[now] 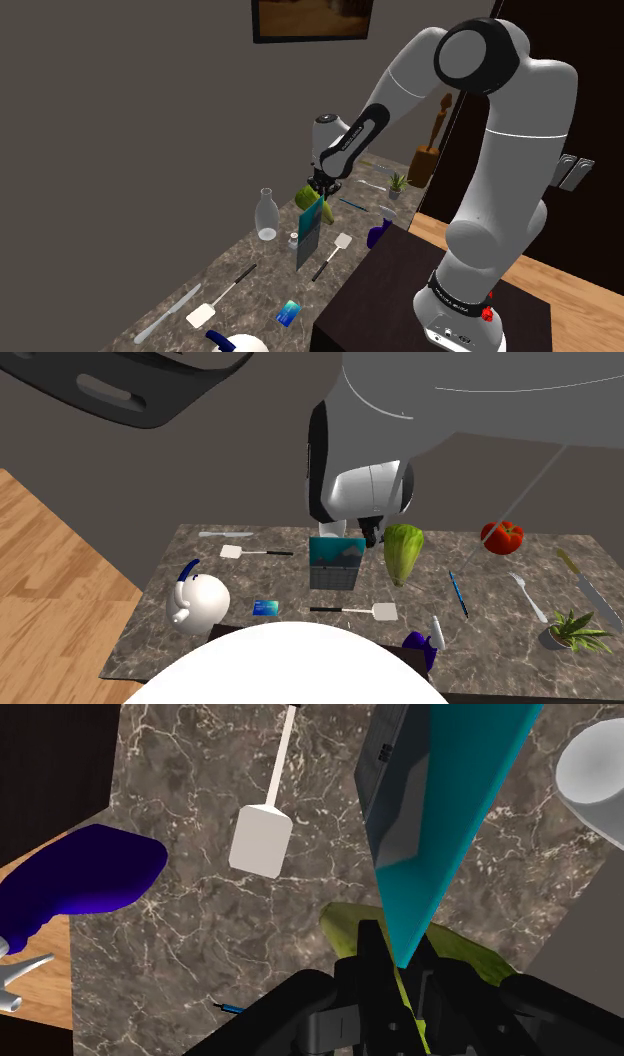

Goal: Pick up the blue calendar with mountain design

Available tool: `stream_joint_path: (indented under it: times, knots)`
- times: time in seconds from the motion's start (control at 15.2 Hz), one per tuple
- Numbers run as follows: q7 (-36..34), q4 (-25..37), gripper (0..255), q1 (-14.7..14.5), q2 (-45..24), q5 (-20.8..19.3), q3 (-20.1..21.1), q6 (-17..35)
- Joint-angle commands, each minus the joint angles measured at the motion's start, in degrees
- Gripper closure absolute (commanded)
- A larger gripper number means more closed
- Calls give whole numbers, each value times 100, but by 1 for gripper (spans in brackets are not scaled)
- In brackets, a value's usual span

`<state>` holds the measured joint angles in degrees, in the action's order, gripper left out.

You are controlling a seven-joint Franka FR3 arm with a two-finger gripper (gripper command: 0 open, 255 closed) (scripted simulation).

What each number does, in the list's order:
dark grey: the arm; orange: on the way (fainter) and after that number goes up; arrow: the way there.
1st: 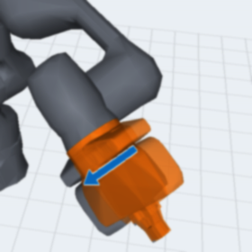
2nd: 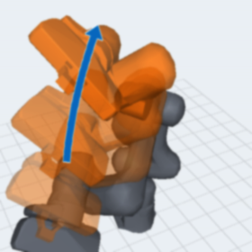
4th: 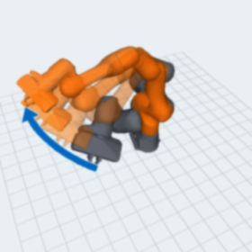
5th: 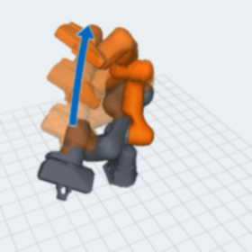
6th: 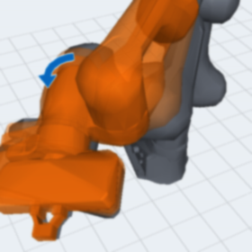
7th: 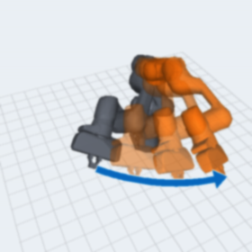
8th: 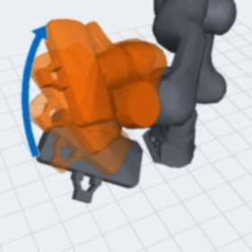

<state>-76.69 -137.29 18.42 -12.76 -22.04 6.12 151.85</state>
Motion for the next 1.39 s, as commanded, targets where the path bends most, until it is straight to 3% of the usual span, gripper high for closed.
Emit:
stream_joint_path:
  times: [0.0,1.32]
  knots:
    - [0,-1,255,-1,-2,-1,0,0]
    - [651,85,255,76,1037,713,195,-1060]
